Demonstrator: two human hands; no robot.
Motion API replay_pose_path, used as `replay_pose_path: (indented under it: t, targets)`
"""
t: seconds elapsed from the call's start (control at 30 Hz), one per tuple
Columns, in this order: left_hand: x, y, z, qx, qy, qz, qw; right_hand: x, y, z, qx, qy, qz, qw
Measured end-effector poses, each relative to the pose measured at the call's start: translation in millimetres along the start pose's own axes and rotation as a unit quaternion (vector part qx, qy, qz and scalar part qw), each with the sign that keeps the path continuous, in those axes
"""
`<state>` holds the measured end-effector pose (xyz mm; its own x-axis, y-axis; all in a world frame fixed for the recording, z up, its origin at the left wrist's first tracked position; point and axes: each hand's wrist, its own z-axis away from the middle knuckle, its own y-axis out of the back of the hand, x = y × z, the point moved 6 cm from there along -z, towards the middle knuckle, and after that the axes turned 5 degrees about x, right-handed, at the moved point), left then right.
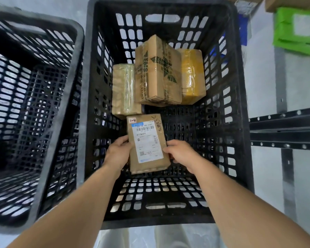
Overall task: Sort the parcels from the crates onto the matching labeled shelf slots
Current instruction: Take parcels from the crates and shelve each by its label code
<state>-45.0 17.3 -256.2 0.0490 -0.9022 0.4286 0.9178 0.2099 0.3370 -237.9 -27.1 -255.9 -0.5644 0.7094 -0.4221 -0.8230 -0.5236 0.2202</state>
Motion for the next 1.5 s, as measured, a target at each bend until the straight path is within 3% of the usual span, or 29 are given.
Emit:
replay_pose_path:
  t: [0.17, 0.33, 0.63, 0.87, 1.03, 1.2, 1.5]
  targets:
    - [8.1, -0.3, 26.3, -0.115, 0.044, 0.004, 0.992, -3.9, 9.4, 23.0, 0.015, -0.007, -0.066, 0.998]
    - [21.2, 13.7, 54.9, -0.160, 0.027, 0.000, 0.987, -16.0, 13.2, 57.7, 0.001, 0.006, -0.083, 0.997]
    - [67.7, 48.3, 142.9, -0.266, -0.088, -0.066, 0.958, -53.9, 41.6, 156.8, -0.040, 0.054, -0.109, 0.992]
    - [118.6, 79.0, 212.5, -0.276, -0.228, -0.037, 0.933, -92.3, 67.6, 247.2, 0.015, 0.166, -0.124, 0.978]
    - [156.5, 97.2, 263.5, -0.288, -0.335, -0.032, 0.896, -117.5, 85.2, 317.0, 0.094, 0.258, -0.146, 0.950]
    - [189.2, 109.7, 323.2, -0.315, -0.458, -0.042, 0.830, -123.4, 95.0, 381.7, 0.178, 0.332, -0.152, 0.914]
    - [212.6, 112.7, 406.4, -0.360, -0.573, -0.058, 0.734, -109.7, 106.2, 484.0, 0.297, 0.411, -0.183, 0.843]
